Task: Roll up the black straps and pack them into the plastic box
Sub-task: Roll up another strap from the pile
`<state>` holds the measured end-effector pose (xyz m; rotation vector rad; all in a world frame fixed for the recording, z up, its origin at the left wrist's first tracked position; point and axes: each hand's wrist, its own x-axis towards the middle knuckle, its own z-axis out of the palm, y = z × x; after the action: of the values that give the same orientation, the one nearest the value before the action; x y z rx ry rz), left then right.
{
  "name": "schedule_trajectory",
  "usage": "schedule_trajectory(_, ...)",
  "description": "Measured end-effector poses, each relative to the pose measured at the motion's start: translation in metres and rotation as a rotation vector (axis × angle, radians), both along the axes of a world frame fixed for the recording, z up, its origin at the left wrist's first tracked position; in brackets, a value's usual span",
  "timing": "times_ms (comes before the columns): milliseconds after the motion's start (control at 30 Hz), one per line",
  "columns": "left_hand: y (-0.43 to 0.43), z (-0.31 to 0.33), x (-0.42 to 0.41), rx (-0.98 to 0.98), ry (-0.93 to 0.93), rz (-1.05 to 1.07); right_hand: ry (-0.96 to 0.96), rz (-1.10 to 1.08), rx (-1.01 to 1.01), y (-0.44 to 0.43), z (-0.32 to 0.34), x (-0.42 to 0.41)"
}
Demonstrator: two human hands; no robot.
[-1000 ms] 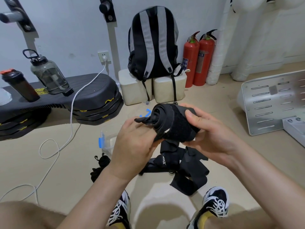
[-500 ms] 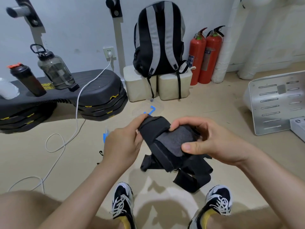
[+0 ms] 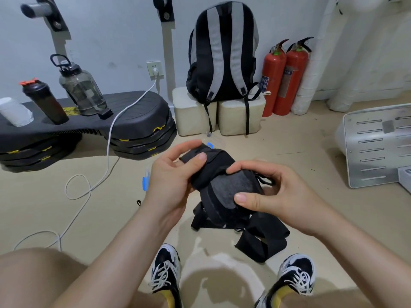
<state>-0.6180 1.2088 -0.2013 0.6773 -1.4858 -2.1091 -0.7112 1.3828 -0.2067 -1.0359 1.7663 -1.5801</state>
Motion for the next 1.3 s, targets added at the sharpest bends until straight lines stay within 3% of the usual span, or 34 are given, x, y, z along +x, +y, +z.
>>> schedule_trajectory(333,0.01,0.017,0.006,-0.432,0.122,0.06,-0.072,-0.023,0.061,-0.004,-0.007,0.003)
schedule_trajectory(467,0.016,0.014,0.007,-0.528,0.031,0.002,-0.065,-0.063,0.096,-0.005,-0.01,0.002)
schedule_trajectory(667,0.021,0.008,0.007,-0.347,0.014,-0.049,-0.037,-0.257,0.094,-0.01,-0.006,-0.001)
schedule_trajectory(833,0.03,0.003,0.005,-0.07,0.036,-0.062,-0.329,-0.402,0.014,-0.01,-0.004,-0.01)
schedule_trajectory(967,0.034,0.001,0.005,0.0,0.06,-0.1,-0.543,-0.424,-0.088,-0.015,-0.01,-0.009)
schedule_trajectory(1100,0.034,0.0,0.006,-0.123,0.032,-0.188,-0.508,-0.346,-0.073,-0.015,-0.013,-0.004)
schedule_trajectory(1300,0.022,0.003,0.012,-0.517,-0.013,-0.482,-0.394,-0.371,-0.078,-0.011,-0.006,-0.01)
